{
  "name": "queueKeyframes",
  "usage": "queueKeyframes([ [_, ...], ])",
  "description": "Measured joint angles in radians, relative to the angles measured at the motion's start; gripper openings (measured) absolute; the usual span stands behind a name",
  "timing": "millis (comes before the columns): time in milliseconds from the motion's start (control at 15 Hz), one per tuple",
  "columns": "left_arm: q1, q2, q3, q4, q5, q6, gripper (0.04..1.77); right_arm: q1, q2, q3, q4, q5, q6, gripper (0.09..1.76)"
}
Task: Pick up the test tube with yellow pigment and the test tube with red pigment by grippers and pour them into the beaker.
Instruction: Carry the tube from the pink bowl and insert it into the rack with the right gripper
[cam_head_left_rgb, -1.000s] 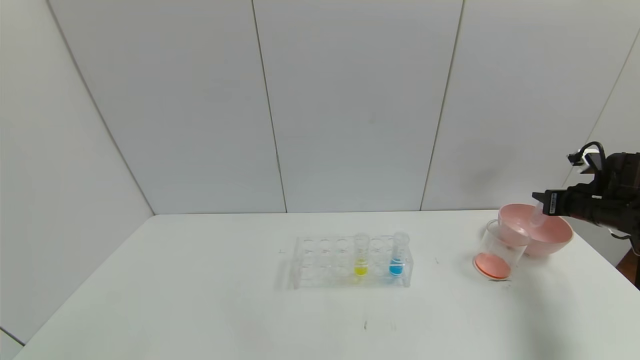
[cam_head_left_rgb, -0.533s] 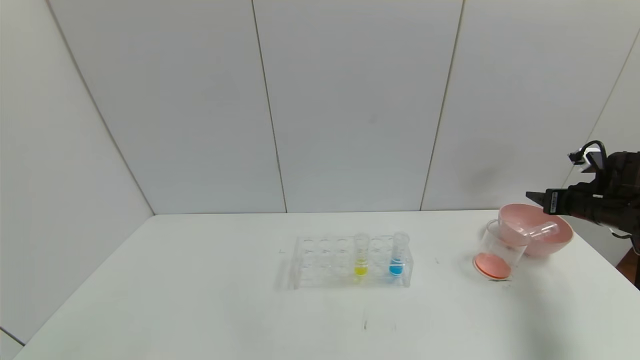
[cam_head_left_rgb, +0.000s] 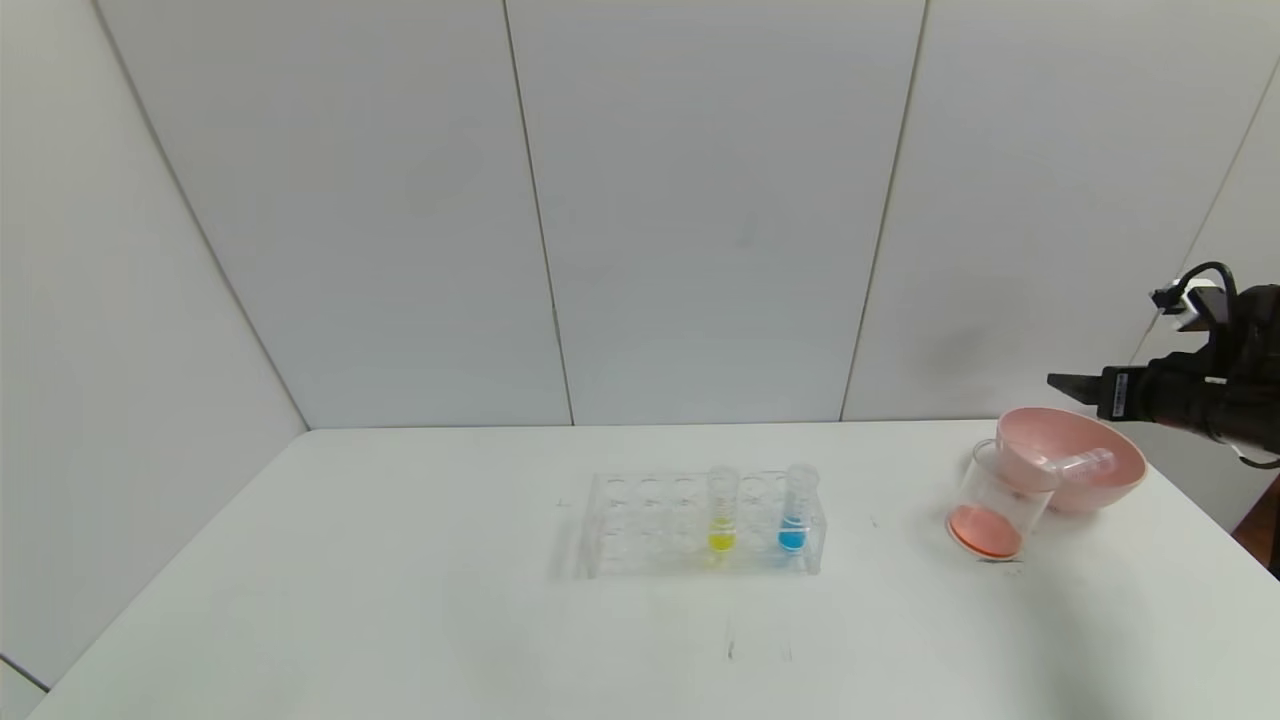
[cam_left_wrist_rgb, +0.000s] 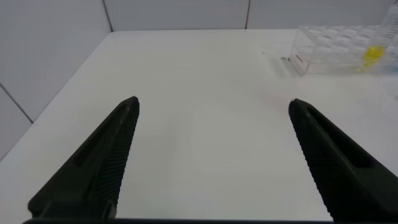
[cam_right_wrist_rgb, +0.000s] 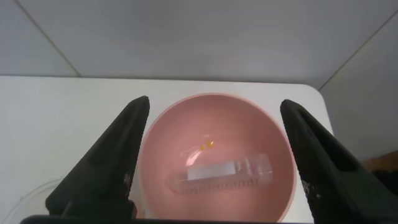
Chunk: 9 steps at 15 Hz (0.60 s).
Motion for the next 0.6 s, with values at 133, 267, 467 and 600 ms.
queueKeyframes([
  [133, 0.0, 0.0, 0.0, 0.0, 0.0, 0.0, 1.72, 0.02, -0.068, 0.011, 0.125, 0.04, 0.001, 1.56],
  [267, 0.0, 0.0, 0.0, 0.0, 0.0, 0.0, 1.72, 0.048, -0.154, 0.02, 0.261, 0.09, 0.015, 1.59],
  [467, 0.0, 0.0, 0.0, 0.0, 0.0, 0.0, 1.72, 0.136, -0.287, 0.038, 0.475, 0.137, 0.036, 1.63],
  [600, 0.0, 0.0, 0.0, 0.0, 0.0, 0.0, 1.72, 0.224, -0.364, 0.053, 0.568, 0.14, 0.041, 1.65],
])
